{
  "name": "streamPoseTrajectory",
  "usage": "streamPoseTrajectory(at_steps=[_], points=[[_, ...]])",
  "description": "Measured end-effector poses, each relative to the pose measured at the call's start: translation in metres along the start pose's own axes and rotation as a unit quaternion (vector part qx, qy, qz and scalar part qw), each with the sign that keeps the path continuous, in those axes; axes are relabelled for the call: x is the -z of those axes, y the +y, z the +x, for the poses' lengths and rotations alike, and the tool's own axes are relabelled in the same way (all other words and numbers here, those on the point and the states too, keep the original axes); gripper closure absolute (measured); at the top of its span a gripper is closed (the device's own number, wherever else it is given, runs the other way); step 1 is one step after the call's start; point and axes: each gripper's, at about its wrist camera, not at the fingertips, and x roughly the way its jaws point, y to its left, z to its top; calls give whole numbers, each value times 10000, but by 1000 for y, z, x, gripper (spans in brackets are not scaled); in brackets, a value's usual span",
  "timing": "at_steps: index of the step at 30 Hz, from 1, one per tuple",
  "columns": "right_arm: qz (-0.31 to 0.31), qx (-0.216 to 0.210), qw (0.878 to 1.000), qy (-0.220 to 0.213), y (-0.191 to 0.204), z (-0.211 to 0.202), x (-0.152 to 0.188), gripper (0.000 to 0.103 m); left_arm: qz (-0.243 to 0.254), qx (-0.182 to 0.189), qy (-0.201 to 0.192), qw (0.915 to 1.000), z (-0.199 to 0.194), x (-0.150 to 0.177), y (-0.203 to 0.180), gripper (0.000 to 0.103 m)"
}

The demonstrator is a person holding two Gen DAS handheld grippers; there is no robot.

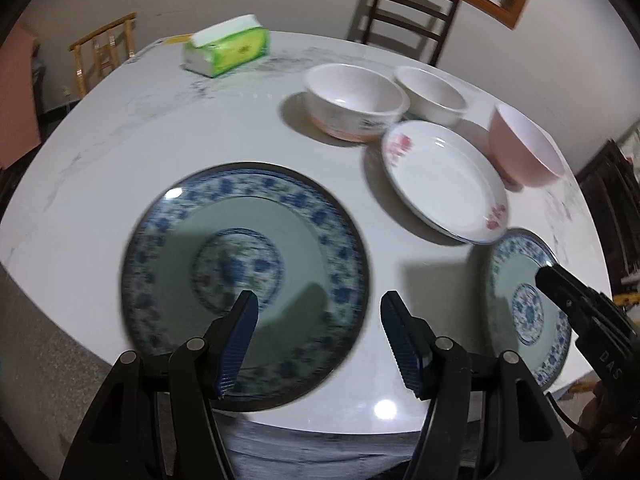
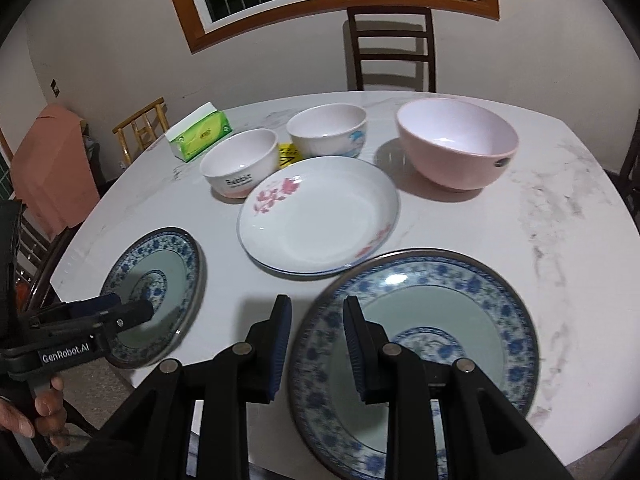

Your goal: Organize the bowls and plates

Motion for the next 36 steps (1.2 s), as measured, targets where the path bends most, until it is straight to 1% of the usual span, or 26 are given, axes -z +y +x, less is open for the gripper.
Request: streamPoseTrajectory(at_steps=[5, 11, 17, 19, 21, 24, 31, 36], points=[[65, 97, 9999, -11, -16, -6, 4, 76, 189, 179, 53, 9996, 3, 3, -26, 42], [176, 184, 9997, 2, -40, -12, 10, 76, 374, 488, 145, 9980, 8, 8, -50, 41], [376, 43, 9993, 44, -76, -23, 16, 76, 455, 810, 408, 9948, 20, 15, -67, 41], [479, 13, 9988, 42, -89, -27, 18, 76, 464, 913, 457, 9937, 23, 16, -70, 41], [595, -103, 9981, 77, -104, -30, 21, 76, 459, 994, 478, 9928, 26, 16, -73, 41], [724, -133, 9972, 98, -122, -32, 24, 76, 399, 1240, 542, 9900, 31, 16, -75, 41], [1008, -196, 9943, 288, -154, -27, 34, 76, 325, 1594, 634, 9846, 39, 15, -81, 42], [1139, -405, 9919, 393, -169, -18, 40, 76, 346, 1712, 749, 9818, 47, 16, -87, 43]])
